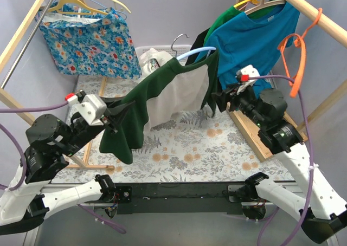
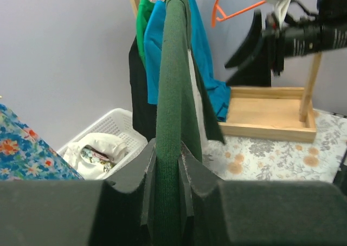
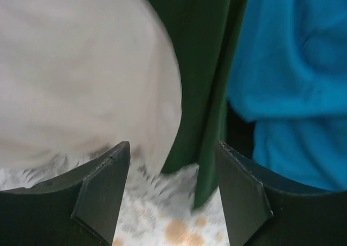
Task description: Remove the t-shirt from the hanger
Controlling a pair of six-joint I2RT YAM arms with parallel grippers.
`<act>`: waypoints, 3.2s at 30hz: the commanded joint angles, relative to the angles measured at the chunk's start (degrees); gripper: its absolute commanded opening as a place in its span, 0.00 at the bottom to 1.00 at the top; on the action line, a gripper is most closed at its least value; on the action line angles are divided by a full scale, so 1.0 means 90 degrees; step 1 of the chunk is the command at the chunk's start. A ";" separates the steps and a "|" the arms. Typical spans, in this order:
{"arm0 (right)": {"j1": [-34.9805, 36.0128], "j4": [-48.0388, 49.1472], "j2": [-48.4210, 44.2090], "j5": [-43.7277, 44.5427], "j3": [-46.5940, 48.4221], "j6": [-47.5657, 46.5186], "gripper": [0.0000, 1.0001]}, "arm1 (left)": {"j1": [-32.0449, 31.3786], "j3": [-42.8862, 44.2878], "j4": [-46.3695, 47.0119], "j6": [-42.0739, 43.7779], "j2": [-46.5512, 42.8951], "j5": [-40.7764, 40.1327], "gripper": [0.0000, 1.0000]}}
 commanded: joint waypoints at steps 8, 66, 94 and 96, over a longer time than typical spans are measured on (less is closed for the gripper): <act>0.0026 0.1049 -0.0055 -0.2200 0.1427 -0.2387 0.72 | -0.0005 0.0315 -0.0723 -0.0373 -0.0577 0.1440 0.00; 0.1266 -0.0700 0.0980 -0.3250 0.1428 -0.2808 0.01 | 0.0005 -0.0301 0.1894 -0.2717 0.1678 -0.1110 0.74; 0.1354 -0.0544 0.0541 -0.3279 0.1184 -0.2867 0.01 | 0.1527 -0.0633 0.1560 -0.3899 0.1806 0.2335 0.28; 0.1354 -0.0553 0.0551 -0.3240 0.1174 -0.2867 0.01 | 0.1635 -0.0633 0.1629 -0.3909 0.1854 0.2523 0.28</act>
